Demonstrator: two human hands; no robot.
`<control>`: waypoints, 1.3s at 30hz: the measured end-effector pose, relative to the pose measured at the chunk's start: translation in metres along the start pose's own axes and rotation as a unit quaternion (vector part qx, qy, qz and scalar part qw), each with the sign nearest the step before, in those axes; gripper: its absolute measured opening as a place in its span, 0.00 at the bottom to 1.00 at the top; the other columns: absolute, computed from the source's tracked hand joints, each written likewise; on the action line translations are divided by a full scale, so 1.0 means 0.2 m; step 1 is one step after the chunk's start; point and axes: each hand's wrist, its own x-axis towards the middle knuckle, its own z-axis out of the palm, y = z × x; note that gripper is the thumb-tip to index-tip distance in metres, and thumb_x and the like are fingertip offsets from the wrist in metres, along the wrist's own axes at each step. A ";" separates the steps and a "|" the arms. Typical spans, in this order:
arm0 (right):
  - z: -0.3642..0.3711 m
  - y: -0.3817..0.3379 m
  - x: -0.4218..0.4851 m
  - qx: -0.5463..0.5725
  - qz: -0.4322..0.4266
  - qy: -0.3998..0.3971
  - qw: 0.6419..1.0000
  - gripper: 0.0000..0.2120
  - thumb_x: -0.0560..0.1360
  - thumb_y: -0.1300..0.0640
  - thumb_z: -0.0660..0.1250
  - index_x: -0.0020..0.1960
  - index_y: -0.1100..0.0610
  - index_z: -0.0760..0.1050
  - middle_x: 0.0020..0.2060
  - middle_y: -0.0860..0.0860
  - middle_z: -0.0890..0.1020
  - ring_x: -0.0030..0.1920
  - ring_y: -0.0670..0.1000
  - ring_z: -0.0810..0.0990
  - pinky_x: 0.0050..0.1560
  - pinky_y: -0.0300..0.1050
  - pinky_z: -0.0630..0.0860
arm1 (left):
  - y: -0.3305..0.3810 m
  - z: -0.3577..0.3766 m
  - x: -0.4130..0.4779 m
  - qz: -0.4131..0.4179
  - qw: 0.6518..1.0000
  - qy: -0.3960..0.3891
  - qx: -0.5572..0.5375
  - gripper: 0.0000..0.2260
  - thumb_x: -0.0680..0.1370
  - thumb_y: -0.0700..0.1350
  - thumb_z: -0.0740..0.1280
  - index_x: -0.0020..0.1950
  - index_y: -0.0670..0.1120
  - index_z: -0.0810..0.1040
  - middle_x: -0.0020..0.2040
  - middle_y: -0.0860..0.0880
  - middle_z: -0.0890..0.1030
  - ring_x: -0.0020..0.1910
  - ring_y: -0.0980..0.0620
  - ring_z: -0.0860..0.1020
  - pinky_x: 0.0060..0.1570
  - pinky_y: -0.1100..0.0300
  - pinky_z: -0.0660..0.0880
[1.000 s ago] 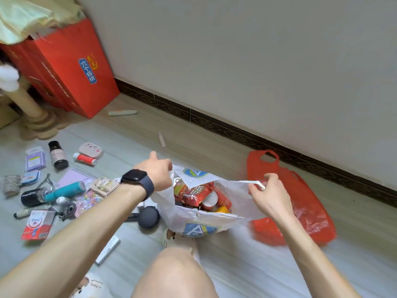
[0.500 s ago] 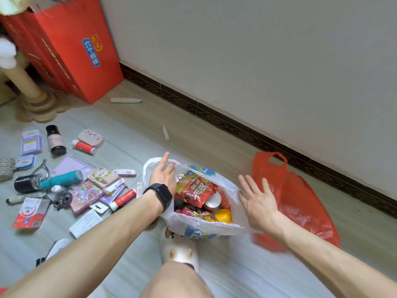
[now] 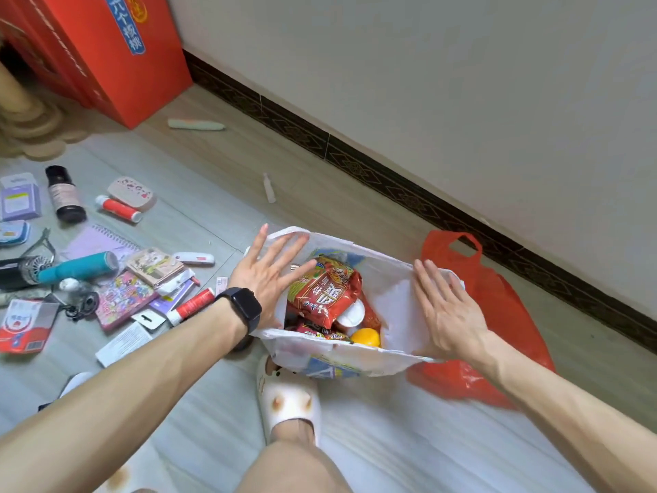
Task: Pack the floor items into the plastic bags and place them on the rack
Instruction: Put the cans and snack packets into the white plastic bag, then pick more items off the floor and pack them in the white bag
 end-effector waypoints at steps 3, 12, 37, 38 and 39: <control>0.07 0.04 0.04 0.033 0.094 -0.165 0.981 0.67 0.60 0.17 0.56 0.77 0.60 0.30 0.76 0.58 0.30 0.78 0.57 0.32 0.78 0.52 0.38 | 0.00 0.07 0.00 0.016 0.999 -0.034 -0.039 0.58 0.66 0.73 0.66 0.73 0.56 0.23 0.74 0.46 0.24 0.75 0.41 0.30 0.64 0.29 0.27; -0.12 -0.28 0.03 0.271 0.090 0.062 0.956 0.26 0.69 0.58 0.70 0.66 0.56 0.76 0.76 0.60 0.64 0.76 0.60 0.62 0.74 0.54 0.62 | -0.03 -0.11 -0.06 0.028 0.990 0.025 -0.140 0.21 0.78 0.52 0.60 0.72 0.54 0.69 0.72 0.49 0.70 0.76 0.48 0.58 0.73 0.39 0.45; -0.37 -1.67 0.63 0.124 -0.237 -0.131 0.955 0.21 0.77 0.48 0.56 0.69 0.51 0.65 0.67 0.52 0.71 0.66 0.57 0.69 0.59 0.51 0.73 | -0.60 0.84 -1.18 -0.311 0.868 -0.217 -0.320 0.39 0.70 0.66 0.65 0.77 0.56 0.56 0.79 0.42 0.51 0.77 0.39 0.50 0.72 0.38 0.47; -0.31 -1.71 0.65 0.105 -0.238 -0.138 0.956 0.21 0.78 0.49 0.56 0.69 0.52 0.65 0.67 0.53 0.71 0.65 0.57 0.69 0.60 0.51 0.73 | -0.55 0.89 -1.13 -0.305 0.864 -0.223 -0.332 0.42 0.69 0.67 0.66 0.78 0.56 0.53 0.80 0.41 0.48 0.78 0.38 0.48 0.73 0.38 0.46; -0.25 -1.73 0.68 0.089 -0.238 -0.139 0.957 0.21 0.78 0.49 0.56 0.70 0.51 0.64 0.68 0.53 0.70 0.66 0.57 0.69 0.61 0.52 0.71 | -0.51 0.95 -1.09 -0.296 0.864 -0.226 -0.339 0.46 0.68 0.69 0.67 0.79 0.57 0.50 0.80 0.40 0.45 0.78 0.37 0.45 0.73 0.37 0.44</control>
